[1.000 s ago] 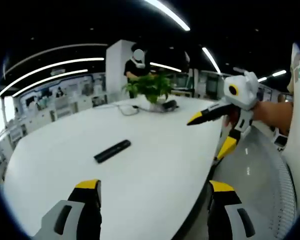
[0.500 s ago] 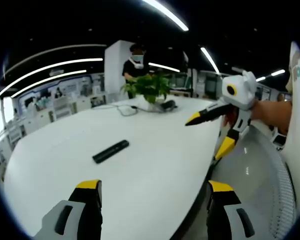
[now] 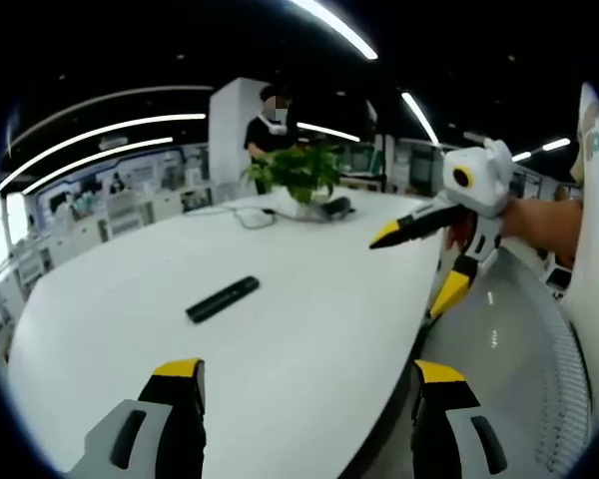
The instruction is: Press the specified remote control buttons in sequence, fully releasing each button before pressing the next.
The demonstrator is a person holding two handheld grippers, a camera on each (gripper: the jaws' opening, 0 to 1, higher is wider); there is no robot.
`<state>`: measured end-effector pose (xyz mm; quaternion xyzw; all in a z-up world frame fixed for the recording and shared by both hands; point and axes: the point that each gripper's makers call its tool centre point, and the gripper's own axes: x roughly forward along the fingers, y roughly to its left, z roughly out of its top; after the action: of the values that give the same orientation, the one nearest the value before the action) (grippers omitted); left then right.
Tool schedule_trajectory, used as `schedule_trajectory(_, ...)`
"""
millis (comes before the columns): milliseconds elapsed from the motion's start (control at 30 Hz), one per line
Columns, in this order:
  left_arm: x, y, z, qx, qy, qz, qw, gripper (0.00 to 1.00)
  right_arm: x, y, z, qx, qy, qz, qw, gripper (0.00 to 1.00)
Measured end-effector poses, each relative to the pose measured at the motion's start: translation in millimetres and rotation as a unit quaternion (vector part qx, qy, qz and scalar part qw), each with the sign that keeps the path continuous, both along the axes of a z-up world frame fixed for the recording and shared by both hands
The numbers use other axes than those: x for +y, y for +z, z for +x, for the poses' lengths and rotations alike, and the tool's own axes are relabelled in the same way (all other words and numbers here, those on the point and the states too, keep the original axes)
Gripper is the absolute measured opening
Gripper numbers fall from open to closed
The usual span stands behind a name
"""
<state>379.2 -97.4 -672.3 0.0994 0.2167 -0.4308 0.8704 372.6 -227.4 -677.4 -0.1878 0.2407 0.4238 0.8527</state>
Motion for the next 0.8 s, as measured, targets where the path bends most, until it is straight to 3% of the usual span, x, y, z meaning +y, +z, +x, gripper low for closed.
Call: schedule_trajectory(800,-0.7,3.9,2.5,-0.014,-0.003,-0.003,0.9999,0.87,-0.9,7.3,7.0,-0.015,-0.012,0.02,0.9996,0.77)
